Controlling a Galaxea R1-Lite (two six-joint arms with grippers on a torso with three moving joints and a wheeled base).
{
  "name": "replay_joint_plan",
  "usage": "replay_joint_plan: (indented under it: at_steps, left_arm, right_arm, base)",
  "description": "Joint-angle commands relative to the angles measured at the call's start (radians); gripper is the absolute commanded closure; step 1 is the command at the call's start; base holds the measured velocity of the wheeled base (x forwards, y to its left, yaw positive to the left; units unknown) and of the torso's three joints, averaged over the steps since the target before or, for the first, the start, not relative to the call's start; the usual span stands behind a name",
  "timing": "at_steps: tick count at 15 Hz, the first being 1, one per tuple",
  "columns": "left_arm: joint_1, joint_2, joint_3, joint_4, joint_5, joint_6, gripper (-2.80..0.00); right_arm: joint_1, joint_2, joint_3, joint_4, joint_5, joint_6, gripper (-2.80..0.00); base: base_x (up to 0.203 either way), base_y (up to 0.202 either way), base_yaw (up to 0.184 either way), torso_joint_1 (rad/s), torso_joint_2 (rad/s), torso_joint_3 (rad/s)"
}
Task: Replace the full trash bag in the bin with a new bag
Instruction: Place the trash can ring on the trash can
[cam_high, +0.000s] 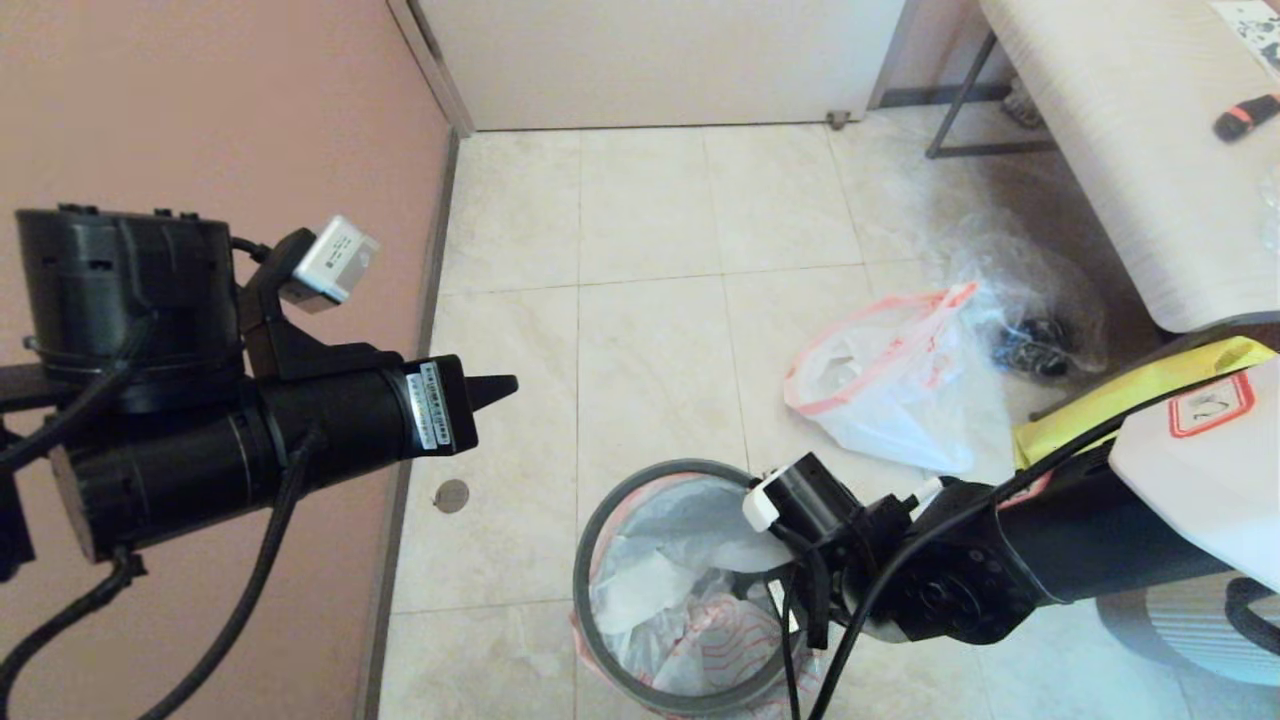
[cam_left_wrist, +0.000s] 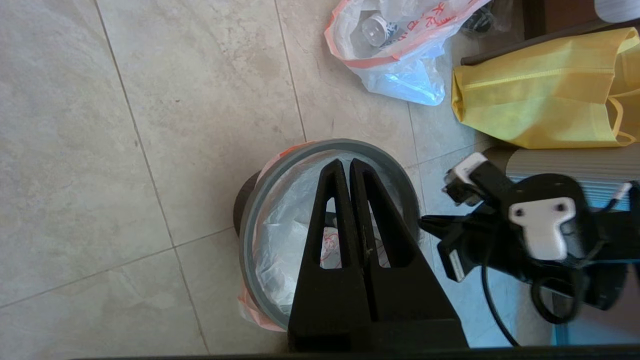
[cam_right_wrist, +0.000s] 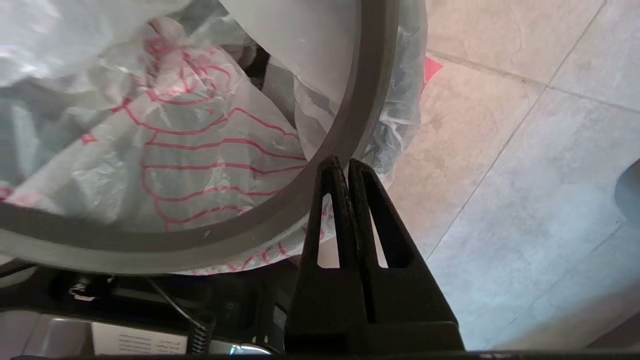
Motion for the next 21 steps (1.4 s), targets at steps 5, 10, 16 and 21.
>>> replay_joint_plan:
  at_steps: [5, 10, 16, 21]
  left_arm:
    - [0.0, 0.002, 0.0, -0.003, 0.0, -0.002, 0.0]
    - [-0.002, 0.002, 0.0, -0.006, 0.0, -0.002, 0.0]
    - [0.0, 0.008, 0.0, -0.008, -0.001, -0.002, 0.0]
    - [0.0, 0.006, 0.0, -0.009, -0.001, -0.002, 0.0]
  right_arm:
    - [0.021, 0.027, -0.005, -0.007, 0.0, 0.005, 0.0]
    - [0.008, 0.091, -0.01, -0.041, -0.001, 0.007, 0.0]
    - [0.032, 0.129, -0.015, -0.078, -0.001, -0.004, 0.0]
    - [-0.008, 0.133, -0.009, -0.074, -0.031, -0.008, 0.0]
  base:
    - [0.0, 0.0, 0.0, 0.0, 0.0, 0.0]
    - [0.0, 0.0, 0.0, 0.0, 0.0, 0.0]
    - [0.0, 0.0, 0.0, 0.0, 0.0, 0.0]
    - [0.0, 0.0, 0.0, 0.0, 0.0, 0.0]
